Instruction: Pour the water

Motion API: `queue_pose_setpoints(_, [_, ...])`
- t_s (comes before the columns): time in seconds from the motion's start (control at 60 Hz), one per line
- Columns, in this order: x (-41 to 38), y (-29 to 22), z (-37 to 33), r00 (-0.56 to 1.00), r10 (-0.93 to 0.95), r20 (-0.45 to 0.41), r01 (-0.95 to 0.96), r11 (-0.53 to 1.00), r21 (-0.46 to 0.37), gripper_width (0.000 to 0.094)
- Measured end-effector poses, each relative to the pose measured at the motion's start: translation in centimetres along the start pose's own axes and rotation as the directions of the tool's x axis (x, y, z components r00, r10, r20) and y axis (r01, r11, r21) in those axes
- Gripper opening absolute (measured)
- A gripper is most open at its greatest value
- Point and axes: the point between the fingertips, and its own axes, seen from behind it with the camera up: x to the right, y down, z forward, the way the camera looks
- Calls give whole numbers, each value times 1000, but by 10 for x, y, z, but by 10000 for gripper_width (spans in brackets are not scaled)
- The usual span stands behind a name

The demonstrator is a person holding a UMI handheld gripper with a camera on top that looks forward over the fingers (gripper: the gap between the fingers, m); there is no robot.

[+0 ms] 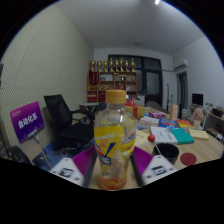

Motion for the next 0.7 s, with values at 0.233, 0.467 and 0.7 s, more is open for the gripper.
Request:
queue_pose_setpoints(0.233, [-18,1,0,984,-172,-49,171,985,-34,408])
queue_pose_setpoints(0.467, [-54,-52,-1,969,240,58,-233,967,-103,315])
queue_pose_setpoints(0.7, [-6,-88,6,-1,996,88,-977,18,-211,312])
